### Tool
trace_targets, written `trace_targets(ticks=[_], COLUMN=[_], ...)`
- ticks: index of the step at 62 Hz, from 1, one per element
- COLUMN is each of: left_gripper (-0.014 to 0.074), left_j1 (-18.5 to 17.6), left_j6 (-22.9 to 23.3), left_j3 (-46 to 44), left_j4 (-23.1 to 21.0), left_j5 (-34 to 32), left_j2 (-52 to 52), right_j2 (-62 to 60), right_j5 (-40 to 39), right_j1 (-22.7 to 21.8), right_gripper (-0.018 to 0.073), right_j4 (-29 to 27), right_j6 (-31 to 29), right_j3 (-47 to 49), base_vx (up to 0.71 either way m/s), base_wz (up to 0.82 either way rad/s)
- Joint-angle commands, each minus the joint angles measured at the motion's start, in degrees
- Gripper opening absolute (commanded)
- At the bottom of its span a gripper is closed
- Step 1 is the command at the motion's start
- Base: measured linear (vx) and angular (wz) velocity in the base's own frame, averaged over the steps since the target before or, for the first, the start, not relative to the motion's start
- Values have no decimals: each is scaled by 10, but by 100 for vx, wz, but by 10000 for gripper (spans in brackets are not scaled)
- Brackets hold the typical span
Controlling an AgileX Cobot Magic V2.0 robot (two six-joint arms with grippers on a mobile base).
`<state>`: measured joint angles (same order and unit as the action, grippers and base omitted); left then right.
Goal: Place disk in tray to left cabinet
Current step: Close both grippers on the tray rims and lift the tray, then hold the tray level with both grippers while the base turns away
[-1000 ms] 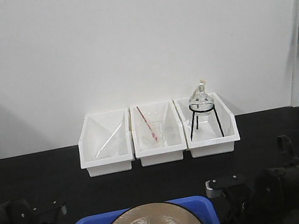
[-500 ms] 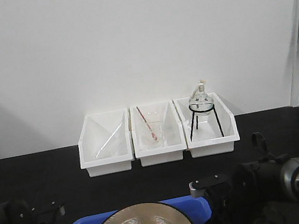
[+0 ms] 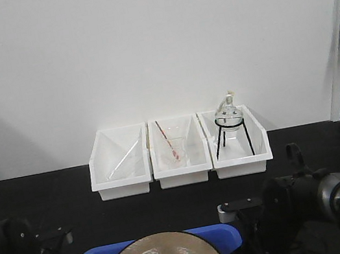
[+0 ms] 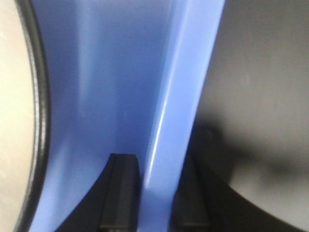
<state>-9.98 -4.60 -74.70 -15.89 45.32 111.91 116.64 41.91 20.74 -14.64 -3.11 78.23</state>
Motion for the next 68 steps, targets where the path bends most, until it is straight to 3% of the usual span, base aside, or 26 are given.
trace_targets(ticks=[1, 22, 34, 47, 68], left_gripper=[-1, -1, -1, 0, -1], left_j1=[-13, -13, -13, -13, -13], left_j6=[14, 59, 68, 86, 86], left_j3=[-59, -220, -303, -338, -339], left_j4=[-37, 3, 4, -7, -8], left_j5=[24, 183, 266, 265, 265], left_j2=[-56, -63, -63, -71, -75], right_j2=[-54, -71, -71, -71, -77], right_j5=[16, 167, 248, 314, 314], right_j1=[-4, -8, -8, -8, -8], right_gripper=[-4, -4, -4, -4, -2], right_j4=[-25, 18, 21, 42, 39], right_j6=[0, 44, 72, 88, 90], right_j3=[38, 196, 290, 374, 390], base_vx=[0, 0, 0, 0, 0], base_wz=[0, 0, 0, 0, 0])
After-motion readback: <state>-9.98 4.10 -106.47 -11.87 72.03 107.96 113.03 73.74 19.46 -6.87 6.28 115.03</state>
